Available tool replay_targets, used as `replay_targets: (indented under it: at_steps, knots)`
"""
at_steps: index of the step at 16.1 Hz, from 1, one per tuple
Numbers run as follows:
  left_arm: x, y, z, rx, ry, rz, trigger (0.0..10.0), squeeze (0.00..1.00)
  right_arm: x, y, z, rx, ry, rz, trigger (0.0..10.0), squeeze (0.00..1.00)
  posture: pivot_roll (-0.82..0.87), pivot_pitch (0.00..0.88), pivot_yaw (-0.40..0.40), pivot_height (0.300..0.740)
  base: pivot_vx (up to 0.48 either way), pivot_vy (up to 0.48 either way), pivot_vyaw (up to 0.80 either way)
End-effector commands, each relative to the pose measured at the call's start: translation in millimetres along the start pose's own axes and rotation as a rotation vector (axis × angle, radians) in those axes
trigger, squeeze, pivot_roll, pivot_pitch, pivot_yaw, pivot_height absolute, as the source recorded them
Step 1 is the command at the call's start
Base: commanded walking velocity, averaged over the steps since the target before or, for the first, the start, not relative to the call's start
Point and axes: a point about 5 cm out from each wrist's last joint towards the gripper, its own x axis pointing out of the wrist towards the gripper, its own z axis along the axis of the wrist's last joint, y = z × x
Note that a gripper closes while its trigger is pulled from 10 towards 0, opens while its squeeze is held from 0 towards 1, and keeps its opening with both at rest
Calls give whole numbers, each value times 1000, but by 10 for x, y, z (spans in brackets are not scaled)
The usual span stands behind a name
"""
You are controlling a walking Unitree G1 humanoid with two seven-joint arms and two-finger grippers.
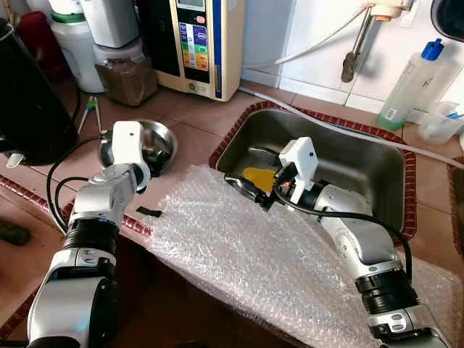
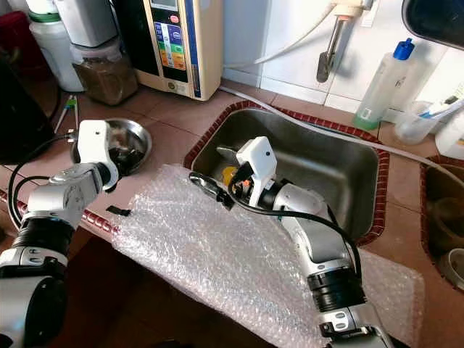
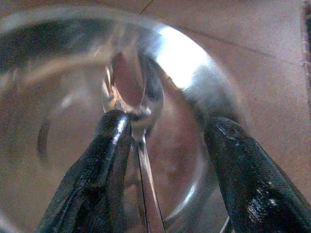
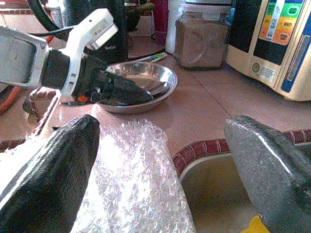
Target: Kitchen organization
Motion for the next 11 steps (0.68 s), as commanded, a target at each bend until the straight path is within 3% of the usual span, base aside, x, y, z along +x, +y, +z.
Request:
replay_targets:
  at_steps: [1,5,11]
  knots:
    - [-12,-5,10,30,-4,-13,0,0,-3,15,27,-12,-1,14,10000,0,39,72,29,740,0,0,0]
    - [-23,-26,64,86,-43,-53,0,0,-2,18,22,-12,7,19,10000,0,37,75,29,740,0,0,0]
    - [-38,-9,97,98,-47,-77,0,0,-2,28,11,-2,11,26,10000,0,44,76,32,740,0,0,0]
